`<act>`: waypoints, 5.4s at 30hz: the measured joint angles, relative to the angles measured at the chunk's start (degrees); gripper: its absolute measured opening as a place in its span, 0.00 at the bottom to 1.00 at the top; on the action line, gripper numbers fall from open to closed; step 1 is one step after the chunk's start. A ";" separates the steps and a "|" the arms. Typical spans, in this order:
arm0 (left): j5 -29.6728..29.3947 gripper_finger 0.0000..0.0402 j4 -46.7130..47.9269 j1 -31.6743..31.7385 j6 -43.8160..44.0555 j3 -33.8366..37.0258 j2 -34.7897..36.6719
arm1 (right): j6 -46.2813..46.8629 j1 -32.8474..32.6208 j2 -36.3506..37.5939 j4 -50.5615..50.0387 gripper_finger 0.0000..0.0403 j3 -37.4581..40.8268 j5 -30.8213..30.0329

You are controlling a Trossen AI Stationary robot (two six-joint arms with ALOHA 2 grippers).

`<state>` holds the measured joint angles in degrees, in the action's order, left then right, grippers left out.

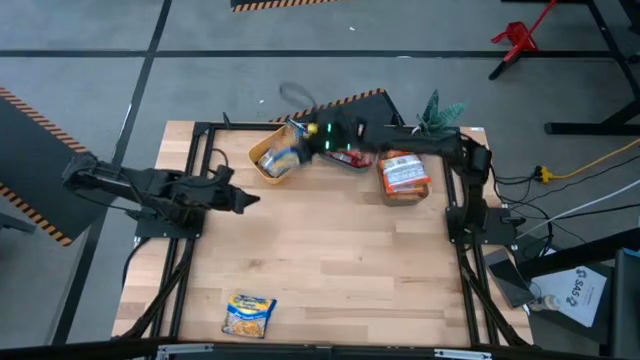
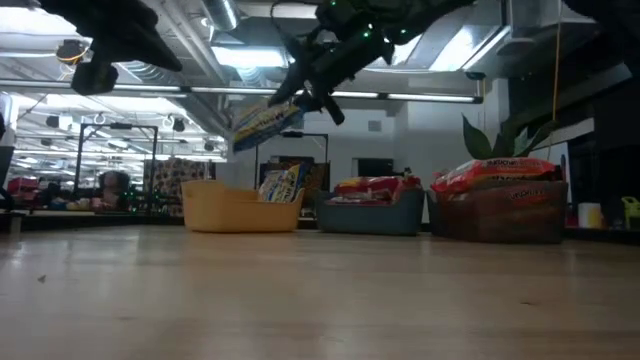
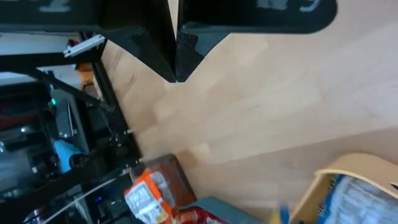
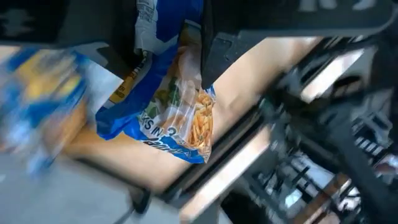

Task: Sort Maruchan noodles
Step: Put the top blue noodle pack into the yellow bin, then put the blue noodle pack into the yellow bin

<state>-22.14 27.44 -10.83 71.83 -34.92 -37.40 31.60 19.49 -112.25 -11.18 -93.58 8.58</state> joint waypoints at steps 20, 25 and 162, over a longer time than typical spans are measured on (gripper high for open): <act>-1.03 0.00 3.93 0.00 0.07 -0.07 1.52 | -12.54 6.79 -17.37 -8.44 0.24 -18.54 15.74; -0.92 0.00 3.95 0.00 0.19 -0.07 1.52 | -14.33 6.27 -19.06 -8.02 0.25 -18.54 15.20; 9.94 0.00 -51.98 -9.44 10.43 17.35 -33.70 | 19.15 -30.99 23.67 -53.98 0.47 -3.06 -29.34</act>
<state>-12.21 -24.53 -20.27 82.26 -17.57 -71.10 50.75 -11.49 -88.58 -65.16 -96.63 -20.77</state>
